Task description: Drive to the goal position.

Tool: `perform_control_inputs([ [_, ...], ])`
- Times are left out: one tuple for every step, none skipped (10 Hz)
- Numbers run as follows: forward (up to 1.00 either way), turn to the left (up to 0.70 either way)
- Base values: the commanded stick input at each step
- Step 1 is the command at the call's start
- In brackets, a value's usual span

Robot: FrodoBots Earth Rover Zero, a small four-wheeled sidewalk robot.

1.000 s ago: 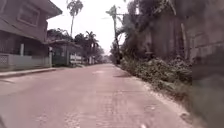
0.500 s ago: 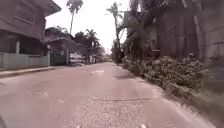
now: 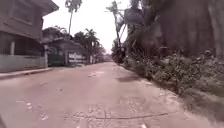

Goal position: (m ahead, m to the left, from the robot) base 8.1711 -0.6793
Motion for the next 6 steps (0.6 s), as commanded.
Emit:
perform_control_inputs([
  [1.0, 0.0],
  [1.0, 0.0],
  [1.0, 0.0],
  [1.0, 0.0],
  [1.0, 0.0],
  [1.0, 0.0],
])
